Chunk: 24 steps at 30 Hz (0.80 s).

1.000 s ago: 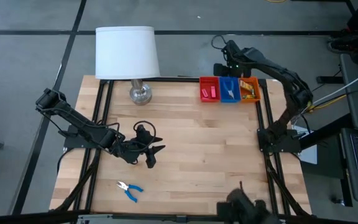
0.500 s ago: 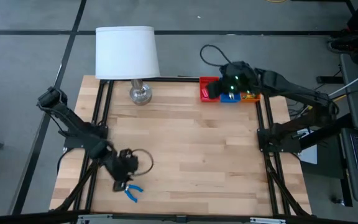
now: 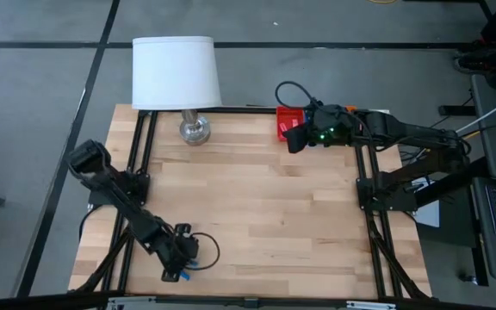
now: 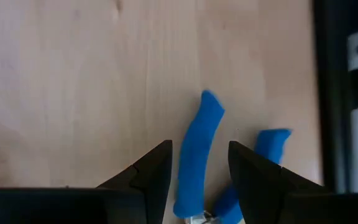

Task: Pick & Place School Supplies
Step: Put the blue hole puncher into the blue bin

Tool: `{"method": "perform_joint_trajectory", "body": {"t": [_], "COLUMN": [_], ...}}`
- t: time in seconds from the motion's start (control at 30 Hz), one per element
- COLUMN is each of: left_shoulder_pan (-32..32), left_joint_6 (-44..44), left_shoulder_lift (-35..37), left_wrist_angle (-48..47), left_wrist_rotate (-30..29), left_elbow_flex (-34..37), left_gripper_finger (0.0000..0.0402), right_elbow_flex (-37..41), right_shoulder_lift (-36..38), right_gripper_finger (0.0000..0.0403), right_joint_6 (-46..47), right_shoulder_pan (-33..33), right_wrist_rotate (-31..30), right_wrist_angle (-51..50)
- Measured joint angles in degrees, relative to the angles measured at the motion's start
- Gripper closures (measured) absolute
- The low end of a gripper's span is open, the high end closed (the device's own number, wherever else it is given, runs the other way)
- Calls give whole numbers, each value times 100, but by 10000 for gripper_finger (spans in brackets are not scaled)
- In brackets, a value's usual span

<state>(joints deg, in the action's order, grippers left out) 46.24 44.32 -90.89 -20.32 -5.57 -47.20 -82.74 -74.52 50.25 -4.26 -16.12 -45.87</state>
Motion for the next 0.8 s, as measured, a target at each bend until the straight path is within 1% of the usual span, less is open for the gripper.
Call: {"method": "perform_joint_trajectory", "body": {"t": [0.2,0.3,0.37,0.4,0.47,0.5,0.57,0.63,0.7,0.77,0.8], "left_shoulder_pan": [-22,-33,-48,-109,-289,-414,-700,-1159,-1667,-2226,-2564], "left_joint_6": [-75,-80,-7,-13,-35,-76,-253,-443,-555,-800,-904], "left_shoulder_lift": [-524,-705,-736,-733,-637,-554,-313,41,496,1012,1205], "left_wrist_angle": [22,-60,-185,-247,-346,-366,-481,-789,-523,-191,152], "left_wrist_rotate": [51,190,170,188,347,406,317,-230,-674,-702,-670], "left_elbow_flex": [-20,-51,-59,-59,-47,-27,2,55,-30,-31,-21], "left_gripper_finger": [248,254,276,299,357,367,367,367,367,367,367], "right_elbow_flex": [0,0,0,0,0,0,0,0,0,0,0], "right_shoulder_lift": [11,11,11,11,11,11,11,11,11,11,11], "right_gripper_finger": [258,260,260,260,260,260,260,260,260,260,260], "right_joint_6": [103,126,164,165,166,167,155,60,-128,-394,-549], "right_shoulder_pan": [146,209,242,266,335,382,482,593,680,782,848], "right_wrist_rotate": [-31,-66,-99,-103,-119,-166,-309,-441,-429,-382,-348], "right_wrist_angle": [1,-4,-27,-51,-68,-66,-63,-63,-77,-126,-143]}}
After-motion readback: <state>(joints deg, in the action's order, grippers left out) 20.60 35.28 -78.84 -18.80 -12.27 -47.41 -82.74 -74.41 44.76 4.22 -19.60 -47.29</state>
